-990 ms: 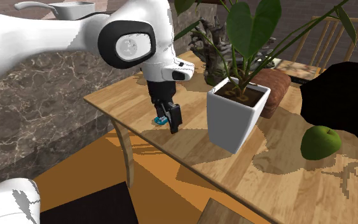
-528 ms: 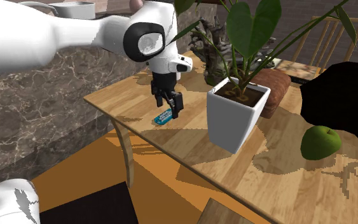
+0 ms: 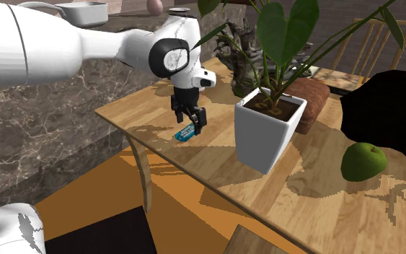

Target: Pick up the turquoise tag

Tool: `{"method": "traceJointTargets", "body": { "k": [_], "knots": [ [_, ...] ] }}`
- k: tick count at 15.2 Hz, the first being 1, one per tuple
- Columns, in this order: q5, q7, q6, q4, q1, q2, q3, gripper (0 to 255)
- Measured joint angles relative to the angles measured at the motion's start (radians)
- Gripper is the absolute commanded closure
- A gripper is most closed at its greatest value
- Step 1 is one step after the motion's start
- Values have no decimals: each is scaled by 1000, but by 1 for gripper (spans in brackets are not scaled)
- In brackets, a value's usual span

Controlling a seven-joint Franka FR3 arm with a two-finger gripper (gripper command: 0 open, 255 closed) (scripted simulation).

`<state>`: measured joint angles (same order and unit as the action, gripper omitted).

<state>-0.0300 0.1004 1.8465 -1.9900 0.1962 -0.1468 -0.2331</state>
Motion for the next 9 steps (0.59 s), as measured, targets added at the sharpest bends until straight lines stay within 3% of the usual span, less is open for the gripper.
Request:
{"method": "traceJointTargets", "body": {
  "k": [3,4,9],
  "knots": [
    [1,1,29,-23,1,6,-1,0],
    [1,0,31,-24,0,7,-1,255],
    [1,3,30,-16,3,7,-4,255]
  ]
}}
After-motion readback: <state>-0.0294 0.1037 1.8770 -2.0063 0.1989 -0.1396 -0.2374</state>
